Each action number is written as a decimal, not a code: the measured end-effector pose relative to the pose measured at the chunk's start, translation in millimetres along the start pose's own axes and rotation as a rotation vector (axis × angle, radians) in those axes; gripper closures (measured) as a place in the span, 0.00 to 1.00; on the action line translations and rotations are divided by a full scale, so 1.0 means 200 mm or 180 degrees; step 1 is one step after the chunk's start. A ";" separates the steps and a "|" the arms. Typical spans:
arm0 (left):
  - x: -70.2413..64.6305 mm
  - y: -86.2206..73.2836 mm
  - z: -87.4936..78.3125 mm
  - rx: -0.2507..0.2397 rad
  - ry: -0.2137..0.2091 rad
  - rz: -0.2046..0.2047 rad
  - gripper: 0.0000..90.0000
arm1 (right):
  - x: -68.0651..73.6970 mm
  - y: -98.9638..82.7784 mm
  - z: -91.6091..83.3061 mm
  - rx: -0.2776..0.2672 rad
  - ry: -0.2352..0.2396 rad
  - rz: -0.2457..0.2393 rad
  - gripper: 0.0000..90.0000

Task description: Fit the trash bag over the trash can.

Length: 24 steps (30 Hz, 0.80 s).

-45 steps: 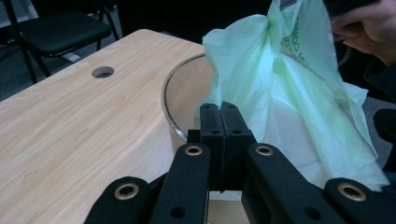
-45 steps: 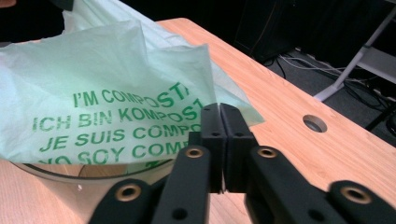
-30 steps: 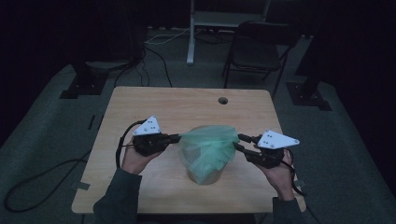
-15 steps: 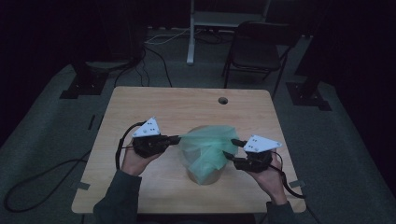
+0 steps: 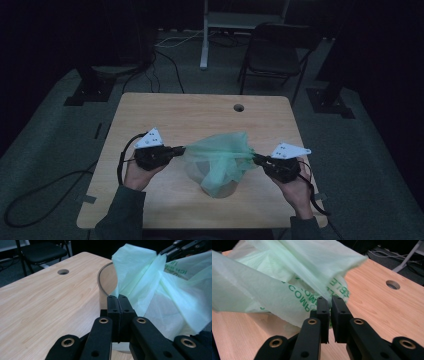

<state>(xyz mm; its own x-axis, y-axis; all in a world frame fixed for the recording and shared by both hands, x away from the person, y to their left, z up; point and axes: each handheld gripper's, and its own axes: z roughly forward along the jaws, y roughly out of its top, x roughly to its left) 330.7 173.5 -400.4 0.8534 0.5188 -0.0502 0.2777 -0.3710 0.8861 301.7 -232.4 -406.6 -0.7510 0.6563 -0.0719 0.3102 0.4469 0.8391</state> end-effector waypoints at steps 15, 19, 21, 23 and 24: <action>0.05 -0.06 -0.01 0.0119 0.0232 -0.0127 0.96 | -0.07 -0.03 -0.04 0.0073 -0.0173 0.0106 0.98; 0.02 -0.05 -0.04 -0.0027 0.0251 -0.0042 0.81 | -0.06 -0.03 -0.04 0.0058 -0.0157 0.0093 0.98; -0.01 -0.03 -0.05 -0.0045 0.0215 0.0057 0.76 | -0.06 -0.02 -0.04 0.0051 -0.0155 0.0084 0.98; -0.03 -0.02 -0.05 -0.0051 0.0206 0.0136 0.73 | -0.06 -0.02 -0.04 0.0048 -0.0149 0.0092 0.97; -0.04 -0.01 -0.05 -0.0058 0.0207 0.0167 0.71 | -0.06 -0.02 -0.04 0.0046 -0.0142 0.0090 0.97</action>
<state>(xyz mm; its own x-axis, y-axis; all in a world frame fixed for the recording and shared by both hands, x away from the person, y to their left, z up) 318.2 177.3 -398.1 0.8359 0.5482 0.0260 0.2248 -0.3853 0.8950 304.7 -246.9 -404.4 -0.7152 0.6952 -0.0725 0.3395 0.4362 0.8333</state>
